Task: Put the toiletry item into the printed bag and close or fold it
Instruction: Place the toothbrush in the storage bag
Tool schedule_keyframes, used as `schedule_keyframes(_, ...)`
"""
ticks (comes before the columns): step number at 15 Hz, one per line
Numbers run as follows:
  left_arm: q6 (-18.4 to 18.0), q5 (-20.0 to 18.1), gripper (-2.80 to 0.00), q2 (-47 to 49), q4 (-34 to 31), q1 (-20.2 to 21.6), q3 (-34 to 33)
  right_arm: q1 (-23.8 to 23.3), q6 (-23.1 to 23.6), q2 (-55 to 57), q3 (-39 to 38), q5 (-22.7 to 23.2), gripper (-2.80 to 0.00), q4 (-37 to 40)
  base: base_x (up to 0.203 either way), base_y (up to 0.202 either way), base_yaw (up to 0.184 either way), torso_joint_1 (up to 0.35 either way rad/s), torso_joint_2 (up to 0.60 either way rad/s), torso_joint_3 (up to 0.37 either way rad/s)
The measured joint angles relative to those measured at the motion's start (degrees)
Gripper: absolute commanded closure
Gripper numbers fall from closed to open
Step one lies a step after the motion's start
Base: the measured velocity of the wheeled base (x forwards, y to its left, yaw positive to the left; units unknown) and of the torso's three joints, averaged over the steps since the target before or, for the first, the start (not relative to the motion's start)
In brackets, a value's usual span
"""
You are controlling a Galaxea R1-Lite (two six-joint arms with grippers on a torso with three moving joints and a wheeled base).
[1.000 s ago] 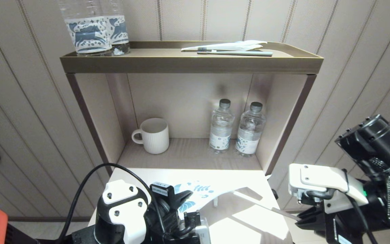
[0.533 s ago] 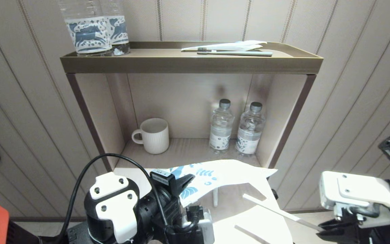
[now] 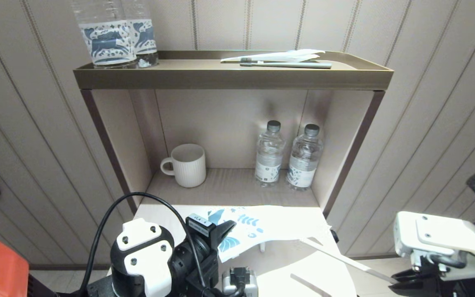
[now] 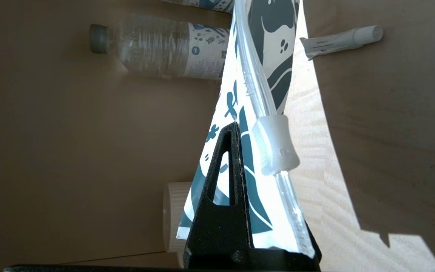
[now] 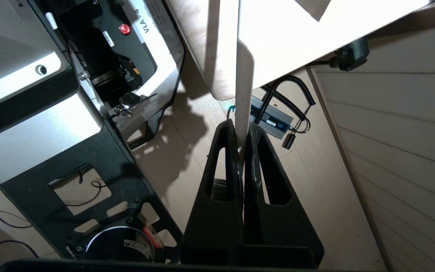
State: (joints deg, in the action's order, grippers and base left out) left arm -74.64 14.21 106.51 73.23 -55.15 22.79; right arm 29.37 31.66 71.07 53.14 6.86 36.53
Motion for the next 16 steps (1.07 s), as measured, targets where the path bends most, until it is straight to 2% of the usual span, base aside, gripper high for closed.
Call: schedule_keyframes(16, 0.4, 0.0, 0.00, 1.2, 0.1, 0.0, -0.4, 0.6, -0.3, 1.8, -4.1, 0.0, 0.00, -2.1, 0.000, 0.000, 0.000, 0.000, 0.00, 0.000)
